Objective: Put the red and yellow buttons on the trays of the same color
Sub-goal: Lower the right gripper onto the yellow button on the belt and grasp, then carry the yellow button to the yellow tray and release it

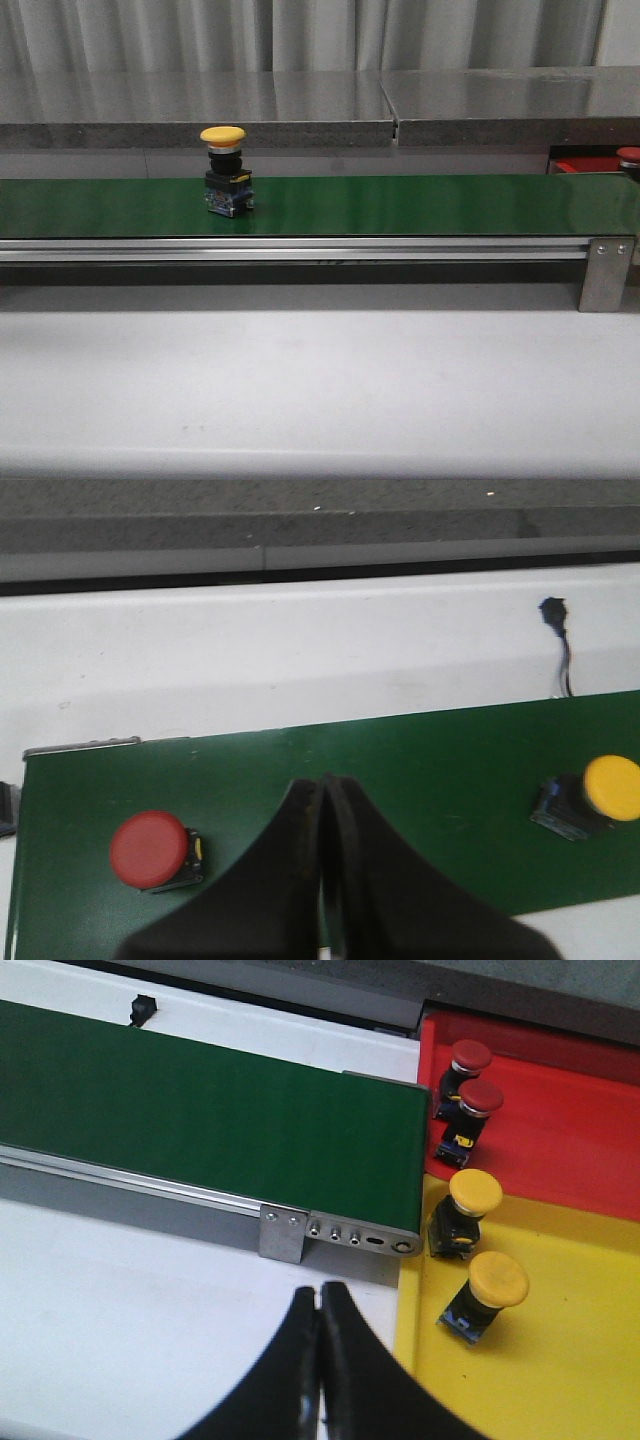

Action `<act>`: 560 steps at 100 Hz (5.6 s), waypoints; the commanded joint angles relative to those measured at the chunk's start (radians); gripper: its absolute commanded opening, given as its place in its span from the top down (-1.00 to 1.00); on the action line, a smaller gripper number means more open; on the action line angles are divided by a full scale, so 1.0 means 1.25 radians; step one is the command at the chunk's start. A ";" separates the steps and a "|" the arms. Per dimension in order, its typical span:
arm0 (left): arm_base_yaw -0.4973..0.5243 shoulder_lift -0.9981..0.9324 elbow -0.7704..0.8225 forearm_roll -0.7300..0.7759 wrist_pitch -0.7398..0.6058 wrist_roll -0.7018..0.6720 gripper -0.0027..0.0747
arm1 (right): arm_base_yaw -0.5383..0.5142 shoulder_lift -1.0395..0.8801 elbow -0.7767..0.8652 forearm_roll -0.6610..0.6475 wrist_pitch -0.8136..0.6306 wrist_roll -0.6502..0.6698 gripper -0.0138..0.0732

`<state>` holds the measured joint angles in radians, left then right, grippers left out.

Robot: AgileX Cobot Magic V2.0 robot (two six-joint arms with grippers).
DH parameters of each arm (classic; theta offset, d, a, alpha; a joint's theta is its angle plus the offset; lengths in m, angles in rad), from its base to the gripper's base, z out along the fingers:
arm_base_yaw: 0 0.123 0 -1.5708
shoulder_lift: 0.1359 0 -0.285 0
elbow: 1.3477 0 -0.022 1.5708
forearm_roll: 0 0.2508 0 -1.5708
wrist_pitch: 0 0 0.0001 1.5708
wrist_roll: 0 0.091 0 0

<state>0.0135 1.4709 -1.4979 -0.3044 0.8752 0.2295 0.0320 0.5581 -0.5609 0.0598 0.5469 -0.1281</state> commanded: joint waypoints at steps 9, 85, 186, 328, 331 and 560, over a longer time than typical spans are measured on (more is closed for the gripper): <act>-0.062 -0.121 0.041 0.007 -0.073 -0.002 0.98 | 0.001 -0.001 -0.018 -0.007 -0.055 -0.007 0.95; -0.068 -0.604 0.489 -0.003 -0.173 -0.013 0.98 | 0.001 0.000 -0.019 0.012 -0.048 -0.006 0.95; -0.068 -0.769 0.582 0.002 -0.188 -0.013 0.98 | 0.253 0.649 -0.647 0.007 0.257 -0.007 -0.69; -0.068 -0.769 0.582 0.002 -0.188 -0.013 0.98 | 0.259 1.080 -0.951 0.109 0.265 -0.147 0.68; -0.068 -0.769 0.582 0.002 -0.188 -0.013 0.98 | 0.256 1.076 -0.951 0.109 0.265 -0.141 0.72; -0.068 -0.769 0.582 0.002 -0.188 -0.013 0.98 | -0.363 1.022 -0.655 0.146 0.077 0.001 0.78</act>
<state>-0.0640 0.5046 -0.7481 -0.2844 0.7177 0.2231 -0.4166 1.8779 -1.3575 0.2249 0.6870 -0.1275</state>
